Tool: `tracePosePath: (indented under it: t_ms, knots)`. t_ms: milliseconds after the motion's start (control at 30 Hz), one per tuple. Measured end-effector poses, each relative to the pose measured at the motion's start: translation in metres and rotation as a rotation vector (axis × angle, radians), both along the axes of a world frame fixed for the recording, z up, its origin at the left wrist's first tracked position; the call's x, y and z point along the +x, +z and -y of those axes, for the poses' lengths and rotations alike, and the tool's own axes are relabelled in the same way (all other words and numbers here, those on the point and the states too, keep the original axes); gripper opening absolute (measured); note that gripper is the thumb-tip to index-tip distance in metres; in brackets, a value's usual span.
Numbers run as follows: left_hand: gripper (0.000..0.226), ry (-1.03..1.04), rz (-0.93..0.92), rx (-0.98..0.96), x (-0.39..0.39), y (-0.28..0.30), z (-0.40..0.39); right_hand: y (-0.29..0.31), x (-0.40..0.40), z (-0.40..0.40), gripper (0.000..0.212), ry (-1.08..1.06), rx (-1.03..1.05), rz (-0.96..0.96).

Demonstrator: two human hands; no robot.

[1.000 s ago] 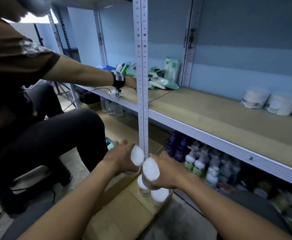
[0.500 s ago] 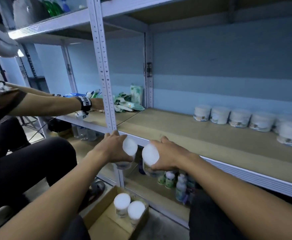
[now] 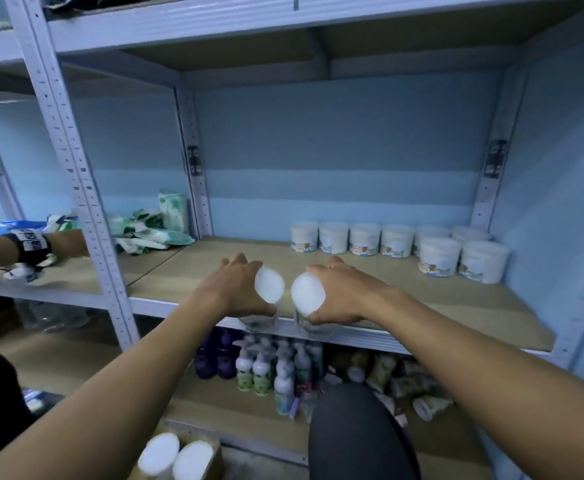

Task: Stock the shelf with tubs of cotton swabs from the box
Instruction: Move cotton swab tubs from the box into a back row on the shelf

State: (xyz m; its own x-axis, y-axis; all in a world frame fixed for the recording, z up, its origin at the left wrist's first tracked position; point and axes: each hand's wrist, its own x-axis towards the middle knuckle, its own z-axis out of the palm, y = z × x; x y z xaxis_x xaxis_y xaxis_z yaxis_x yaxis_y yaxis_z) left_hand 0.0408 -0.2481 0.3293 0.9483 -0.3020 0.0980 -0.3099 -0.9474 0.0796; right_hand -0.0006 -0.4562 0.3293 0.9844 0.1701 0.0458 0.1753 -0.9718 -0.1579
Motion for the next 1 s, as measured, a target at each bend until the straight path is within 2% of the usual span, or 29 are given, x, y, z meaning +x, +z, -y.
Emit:
tracePosePath:
  t_ms: [400, 700, 867, 1000]
  knots:
    - [0.097, -0.215, -0.092, 0.041, 0.024, -0.004, 0.122, 0.000, -0.011, 0.109, 0.096, -0.275, -0.028, -0.070]
    - [0.089, -0.309, -0.166, -0.014, 0.041, -0.007, 0.163, -0.011, -0.008, 0.140, 0.082, -0.402, 0.031, -0.099]
    - [0.081, -0.354, -0.178, -0.032, 0.051, -0.008, 0.172, -0.013, -0.003, 0.145, 0.080, -0.433, -0.033, -0.082]
    - [0.076, -0.382, -0.155, 0.014, 0.062, -0.007, 0.176, -0.011, 0.007, 0.143, 0.101, -0.411, -0.111, -0.206]
